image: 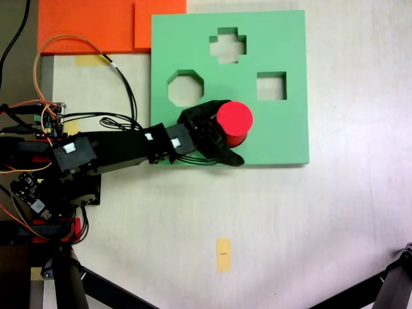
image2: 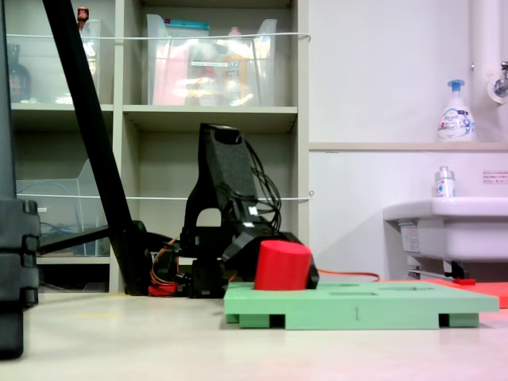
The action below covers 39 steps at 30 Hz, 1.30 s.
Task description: Put the cylinder block into the corresponding hole
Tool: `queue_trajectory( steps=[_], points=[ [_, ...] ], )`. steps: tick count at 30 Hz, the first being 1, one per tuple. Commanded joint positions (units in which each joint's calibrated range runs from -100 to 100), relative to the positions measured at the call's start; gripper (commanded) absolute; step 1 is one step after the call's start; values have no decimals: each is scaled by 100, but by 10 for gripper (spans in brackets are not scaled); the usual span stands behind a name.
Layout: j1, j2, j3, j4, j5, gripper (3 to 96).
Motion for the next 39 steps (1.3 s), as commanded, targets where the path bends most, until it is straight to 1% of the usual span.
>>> queue_trajectory(
  steps=[1,10,13,14,16,18,21,24,27,29,32,36,38,39],
  points=[
    [-10,467,462,544,-59,833],
    [15,1025,771,737,-63,832],
    [15,1849,1061,1266,-63,816],
    [15,2115,1160,1430,-63,755],
    [0,2394,1200,1690,-63,603],
    [-10,2422,1110,1806,-63,495],
    [-15,2366,881,1940,-63,446],
    [-15,2296,532,2239,-63,336],
    [0,2212,313,2441,-63,246],
    [5,2073,153,2489,-63,238],
    [5,1835,-166,2509,-54,174],
    [5,1556,-664,2807,-49,167],
    [-24,1235,-1163,3135,-44,94],
    [-34,1137,-1292,3240,-44,89]
  ],
)
